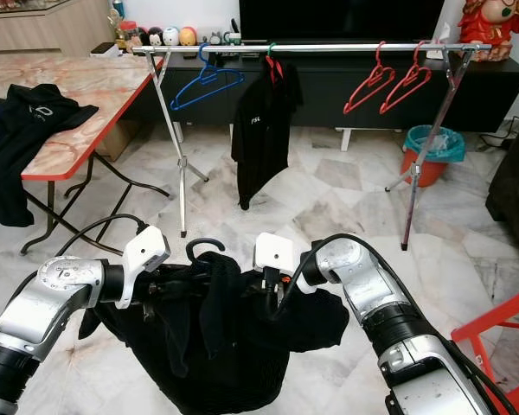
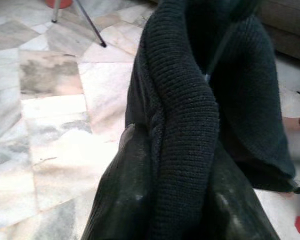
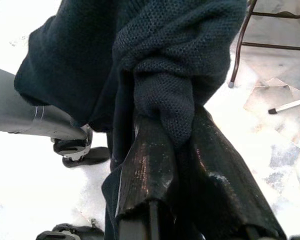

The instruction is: Hang hanger

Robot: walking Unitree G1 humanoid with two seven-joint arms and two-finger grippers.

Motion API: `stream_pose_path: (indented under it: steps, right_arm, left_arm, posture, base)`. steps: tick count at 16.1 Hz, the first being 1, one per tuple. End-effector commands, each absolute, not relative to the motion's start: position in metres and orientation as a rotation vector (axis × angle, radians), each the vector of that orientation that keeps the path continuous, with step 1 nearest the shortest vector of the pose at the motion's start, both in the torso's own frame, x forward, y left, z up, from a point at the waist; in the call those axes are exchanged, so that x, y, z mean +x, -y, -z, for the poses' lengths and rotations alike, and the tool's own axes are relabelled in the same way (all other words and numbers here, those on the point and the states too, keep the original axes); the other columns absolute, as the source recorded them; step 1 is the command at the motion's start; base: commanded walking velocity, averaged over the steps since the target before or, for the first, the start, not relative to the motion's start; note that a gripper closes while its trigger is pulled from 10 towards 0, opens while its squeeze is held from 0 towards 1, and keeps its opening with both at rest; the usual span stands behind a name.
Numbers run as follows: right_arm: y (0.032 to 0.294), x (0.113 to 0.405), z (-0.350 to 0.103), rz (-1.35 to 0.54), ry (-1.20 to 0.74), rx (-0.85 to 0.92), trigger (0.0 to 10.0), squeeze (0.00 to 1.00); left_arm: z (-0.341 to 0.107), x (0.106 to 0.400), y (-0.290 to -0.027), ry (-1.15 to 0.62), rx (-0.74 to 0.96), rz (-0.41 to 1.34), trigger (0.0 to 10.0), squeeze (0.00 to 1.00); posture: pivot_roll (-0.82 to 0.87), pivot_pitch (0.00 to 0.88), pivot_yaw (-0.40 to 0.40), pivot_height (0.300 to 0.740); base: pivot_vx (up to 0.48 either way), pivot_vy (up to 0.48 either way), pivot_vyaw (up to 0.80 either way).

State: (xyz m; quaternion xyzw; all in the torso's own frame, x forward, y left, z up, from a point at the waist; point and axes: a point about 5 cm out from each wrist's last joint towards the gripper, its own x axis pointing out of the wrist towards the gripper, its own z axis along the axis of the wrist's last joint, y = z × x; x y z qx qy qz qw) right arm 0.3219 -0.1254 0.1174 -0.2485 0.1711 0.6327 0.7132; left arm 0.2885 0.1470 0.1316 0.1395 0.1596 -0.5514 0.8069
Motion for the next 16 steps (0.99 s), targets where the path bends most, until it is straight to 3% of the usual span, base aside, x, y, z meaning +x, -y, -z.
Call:
stream_pose_path:
  steps: [1, 16]
  right_arm:
    - [0.1153, 0.3261, -0.1348, -1.415, -0.287, -0.563, 0.0, 0.0]
    - [0.1153, 0.3279, -0.1352, -1.394, -0.279, -0.567, 0.0, 0.0]
  left_arm:
    - [-0.1306, 0.2873, -0.148, -0.35, 0.294, 1.187, 0.0, 0.0]
    - [-0.1302, 0.2849, -0.1477, -0.36, 0.28, 1.206, 0.0, 0.0]
  posture:
    - [-0.02, 0.0, 0.035, 0.719]
    - [-0.02, 0.0, 0.037, 0.719]
  base:
    - [0.0, 0.0, 0.0]
    - [0.0, 0.0, 0.0]
